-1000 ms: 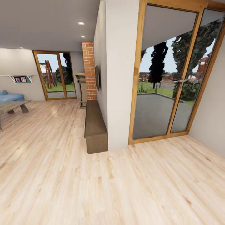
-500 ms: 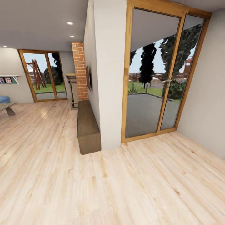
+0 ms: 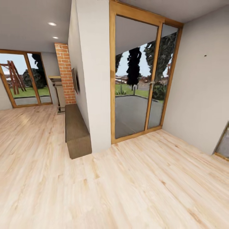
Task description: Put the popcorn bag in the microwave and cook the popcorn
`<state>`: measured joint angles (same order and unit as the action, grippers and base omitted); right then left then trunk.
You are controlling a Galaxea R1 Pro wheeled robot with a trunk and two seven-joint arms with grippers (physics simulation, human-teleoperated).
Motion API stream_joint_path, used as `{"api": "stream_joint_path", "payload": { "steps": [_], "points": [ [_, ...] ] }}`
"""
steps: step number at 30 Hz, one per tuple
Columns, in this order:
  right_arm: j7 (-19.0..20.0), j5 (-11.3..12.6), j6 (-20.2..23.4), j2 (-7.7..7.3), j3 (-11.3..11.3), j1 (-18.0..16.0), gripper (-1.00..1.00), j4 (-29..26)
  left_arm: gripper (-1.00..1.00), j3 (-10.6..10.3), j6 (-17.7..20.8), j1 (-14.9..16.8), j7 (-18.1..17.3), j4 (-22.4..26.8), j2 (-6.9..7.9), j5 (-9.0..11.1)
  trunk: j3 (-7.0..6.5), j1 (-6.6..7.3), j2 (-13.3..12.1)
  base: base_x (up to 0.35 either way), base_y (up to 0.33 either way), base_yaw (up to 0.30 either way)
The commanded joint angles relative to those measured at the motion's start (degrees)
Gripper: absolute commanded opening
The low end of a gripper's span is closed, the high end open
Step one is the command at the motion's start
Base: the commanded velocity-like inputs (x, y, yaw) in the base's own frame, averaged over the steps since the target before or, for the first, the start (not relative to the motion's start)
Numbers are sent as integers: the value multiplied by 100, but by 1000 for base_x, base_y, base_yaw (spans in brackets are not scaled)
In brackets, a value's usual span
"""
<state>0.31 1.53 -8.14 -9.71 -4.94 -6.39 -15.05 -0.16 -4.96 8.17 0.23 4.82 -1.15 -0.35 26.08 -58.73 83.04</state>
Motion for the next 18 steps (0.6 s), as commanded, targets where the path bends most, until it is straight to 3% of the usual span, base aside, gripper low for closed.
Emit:
{"api": "stream_joint_path", "payload": {
  "steps": [1,4,5,8,11,14,18],
  "points": [
    [10,4,35,2,-53,-292,100,-160,100,-2,-43,209,3,176,18,-4,5,1,3,-6,2,-290],
    [7,-39,225,22,-57,-932,100,-410,100,13,-62,649,-4,642,32,0,-7,1,3,-2,1,-291],
    [16,-51,267,28,-47,-1365,100,-497,100,13,-65,809,-5,909,8,12,-10,1,3,0,0,-291],
    [28,-54,273,66,-37,-1866,100,-539,100,-6,-69,819,-6,1035,-34,9,-21,1,3,0,0,-292],
    [30,-63,246,208,179,-2003,100,-661,100,9,-73,668,-6,1046,-58,38,-32,1,3,0,0,-292],
    [30,-59,226,221,356,-1970,100,-685,100,12,-75,552,-6,1065,-67,44,-42,1,3,0,0,-292],
    [26,-57,225,223,405,-1960,100,-691,100,12,-75,434,-6,1087,-69,46,-56,1,3,0,0,-293]
  ]
}}
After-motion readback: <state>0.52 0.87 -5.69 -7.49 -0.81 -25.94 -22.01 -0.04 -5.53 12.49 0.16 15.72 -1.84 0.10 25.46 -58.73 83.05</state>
